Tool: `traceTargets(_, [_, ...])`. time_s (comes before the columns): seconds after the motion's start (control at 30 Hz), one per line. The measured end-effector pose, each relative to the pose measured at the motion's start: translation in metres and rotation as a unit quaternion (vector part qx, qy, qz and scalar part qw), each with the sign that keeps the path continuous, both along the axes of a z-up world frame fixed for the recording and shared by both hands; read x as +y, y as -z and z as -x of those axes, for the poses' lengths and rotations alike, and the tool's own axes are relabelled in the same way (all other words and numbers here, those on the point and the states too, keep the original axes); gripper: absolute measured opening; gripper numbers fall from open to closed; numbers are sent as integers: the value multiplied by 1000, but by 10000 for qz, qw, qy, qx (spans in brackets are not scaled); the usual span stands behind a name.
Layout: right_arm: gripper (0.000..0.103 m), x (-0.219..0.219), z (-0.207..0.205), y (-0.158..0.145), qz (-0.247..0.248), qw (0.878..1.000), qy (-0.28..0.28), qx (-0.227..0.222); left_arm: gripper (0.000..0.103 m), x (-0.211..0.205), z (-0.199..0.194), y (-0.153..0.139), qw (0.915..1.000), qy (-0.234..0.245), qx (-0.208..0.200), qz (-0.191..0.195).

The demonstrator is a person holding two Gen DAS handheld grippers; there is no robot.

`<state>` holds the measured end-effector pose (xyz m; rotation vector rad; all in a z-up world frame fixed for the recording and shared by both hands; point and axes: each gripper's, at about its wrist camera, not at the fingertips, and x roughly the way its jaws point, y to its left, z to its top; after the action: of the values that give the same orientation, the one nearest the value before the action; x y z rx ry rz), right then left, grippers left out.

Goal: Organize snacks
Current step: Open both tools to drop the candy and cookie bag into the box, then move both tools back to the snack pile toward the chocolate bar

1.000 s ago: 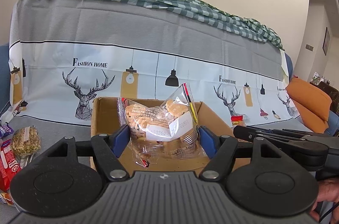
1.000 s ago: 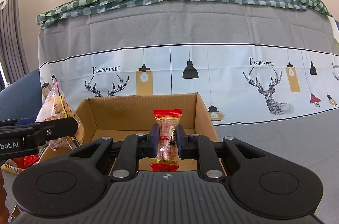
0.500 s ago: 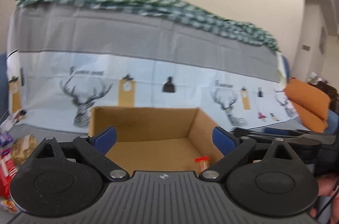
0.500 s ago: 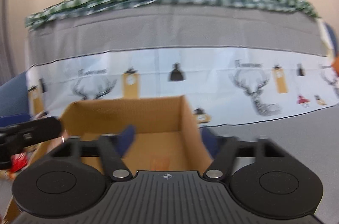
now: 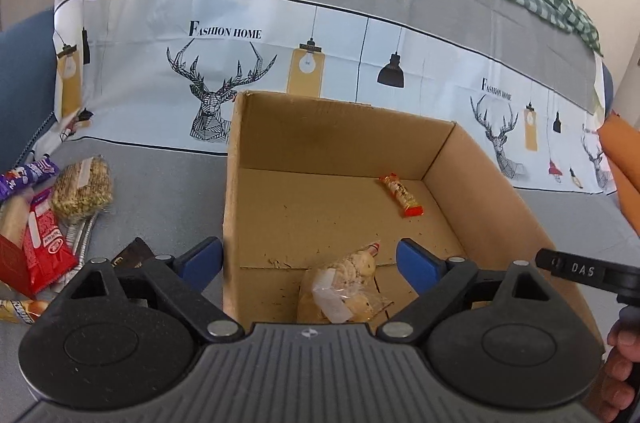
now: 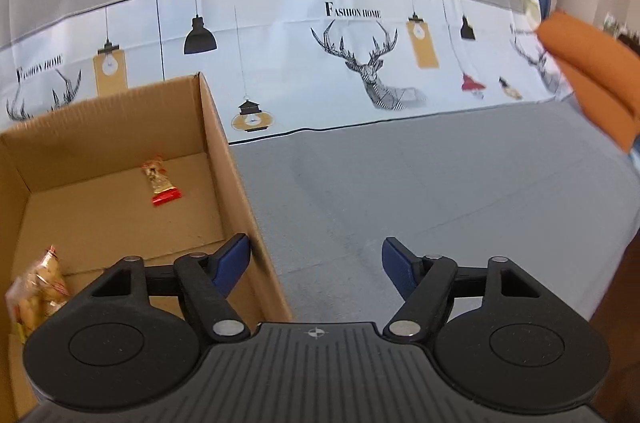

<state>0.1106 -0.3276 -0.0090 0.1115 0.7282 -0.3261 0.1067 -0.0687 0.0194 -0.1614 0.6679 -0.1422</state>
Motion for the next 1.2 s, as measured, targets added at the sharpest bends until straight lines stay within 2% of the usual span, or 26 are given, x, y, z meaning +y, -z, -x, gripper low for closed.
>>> traceTargets(0.13, [49,0,3,1,-11,10000,17,-63,93,-2,-2,-1,9998,121,-32,143])
traceTargets(0.27, [49,-6,3,1,-25,9998,158,-68,93,-6,-2,-1,9995,240,-31,209])
traceTargets(0.57, [50,-2,3,-1,-79,9999,89,-36,93,-6,-1,-2,9994,258,-66,201])
traceTargets(0.6, [44,-1,3,0,-70,10000,43,3,93,-5,-1,-2,9994,263,-66,206])
traceTargets(0.63, [29,-2,3,1,-103,9999,8,56,93,-5,-1,-2,9994,263,-67,215])
traceTargets(0.7, [24,-3,3,2,-212,9997,6,79,93,-5,-1,-2,9994,257,-69,224])
traceTargets(0.97, [23,2,5,1,-184,9998,-36,103,93,-4,-1,-3,9994,259,-67,211])
traceTargets(1.07, [26,2,6,-1,-260,9996,24,55,93,-4,2,-6,9993,299,-154,170])
traceTargets(1.13, [45,3,8,-4,-183,9998,45,-53,93,-5,4,-9,9991,328,-254,111])
traceTargets(1.2, [51,6,10,-8,-105,9997,35,-214,93,-6,8,-13,9988,339,-352,58])
